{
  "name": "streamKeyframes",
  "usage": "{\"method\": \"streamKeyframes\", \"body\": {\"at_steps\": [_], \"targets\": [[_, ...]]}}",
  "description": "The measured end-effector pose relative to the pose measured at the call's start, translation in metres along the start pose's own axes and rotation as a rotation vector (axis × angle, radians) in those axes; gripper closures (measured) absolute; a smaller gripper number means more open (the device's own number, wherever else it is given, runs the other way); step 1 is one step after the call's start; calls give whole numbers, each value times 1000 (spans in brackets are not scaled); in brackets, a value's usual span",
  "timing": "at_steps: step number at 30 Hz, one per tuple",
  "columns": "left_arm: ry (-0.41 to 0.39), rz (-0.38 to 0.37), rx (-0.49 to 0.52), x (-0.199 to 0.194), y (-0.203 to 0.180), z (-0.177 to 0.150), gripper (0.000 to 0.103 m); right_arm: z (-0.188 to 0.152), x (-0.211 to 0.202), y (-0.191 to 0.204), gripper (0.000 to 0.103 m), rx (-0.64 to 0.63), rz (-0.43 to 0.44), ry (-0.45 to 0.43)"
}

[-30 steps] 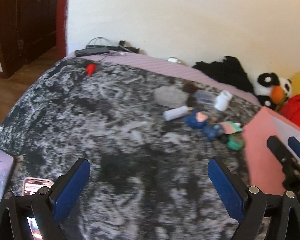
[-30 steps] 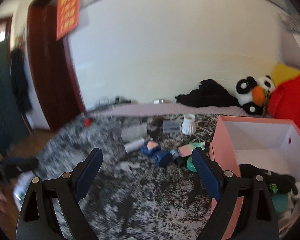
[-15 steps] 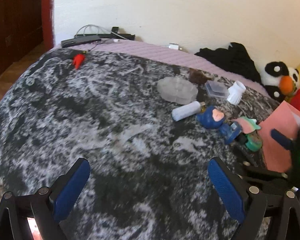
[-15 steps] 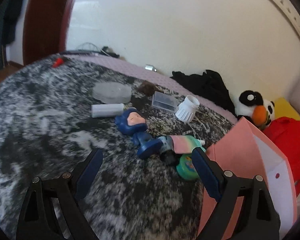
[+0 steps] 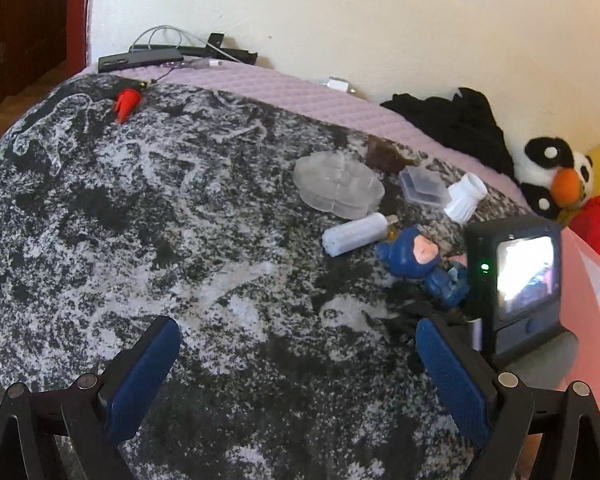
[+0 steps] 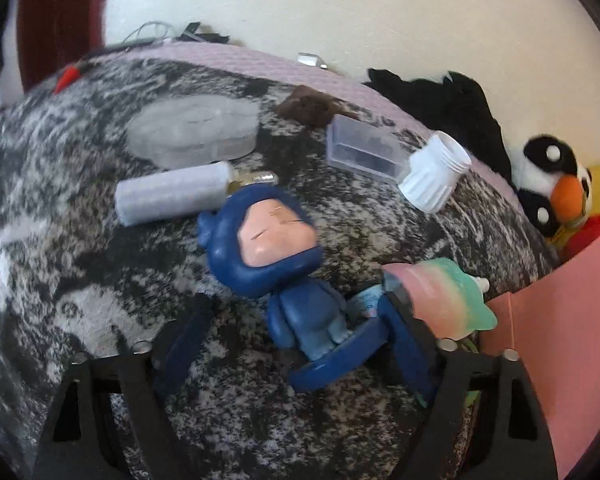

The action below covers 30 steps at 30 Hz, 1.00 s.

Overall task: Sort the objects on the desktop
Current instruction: 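Grasp the white tube with the left tool while the right tool grasps the blue figure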

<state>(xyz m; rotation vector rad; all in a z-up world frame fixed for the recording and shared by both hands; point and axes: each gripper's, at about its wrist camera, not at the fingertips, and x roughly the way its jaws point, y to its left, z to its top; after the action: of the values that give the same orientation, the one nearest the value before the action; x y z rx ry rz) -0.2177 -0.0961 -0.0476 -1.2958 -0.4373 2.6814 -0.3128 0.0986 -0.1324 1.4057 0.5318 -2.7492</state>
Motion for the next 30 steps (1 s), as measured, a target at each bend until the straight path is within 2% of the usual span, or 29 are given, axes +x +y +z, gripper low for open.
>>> {"method": "streamKeyframes", "body": {"at_steps": [1,5,9,13,17,20,24,26,30], "targets": [[1,1,-2,2,1,1,5,-1,0,-1,49,-20,-16,-3],[20,13,9,12,1,1,5,-8,-8,-8,50,-17,35,7],[51,22,37,29,1,2,5,-32,-28,-28,50,154,174,42],[77,17,139,56,-9,8,5,-76,-57,-33,50,284,272,98],[64,23,287,91,-31,19,5,-117,-80,-21,50,285,311,130],[131,-17,292,127,-42,25,5,-114,-82,-20,50,285,355,125],[183,59,379,176,-57,22,7,-110,-72,-31,50,322,446,152],[162,64,407,187,-64,25,7,-109,-69,-34,50,332,478,162],[118,75,367,202,-77,37,7,-102,-65,-35,50,319,512,167]]}}
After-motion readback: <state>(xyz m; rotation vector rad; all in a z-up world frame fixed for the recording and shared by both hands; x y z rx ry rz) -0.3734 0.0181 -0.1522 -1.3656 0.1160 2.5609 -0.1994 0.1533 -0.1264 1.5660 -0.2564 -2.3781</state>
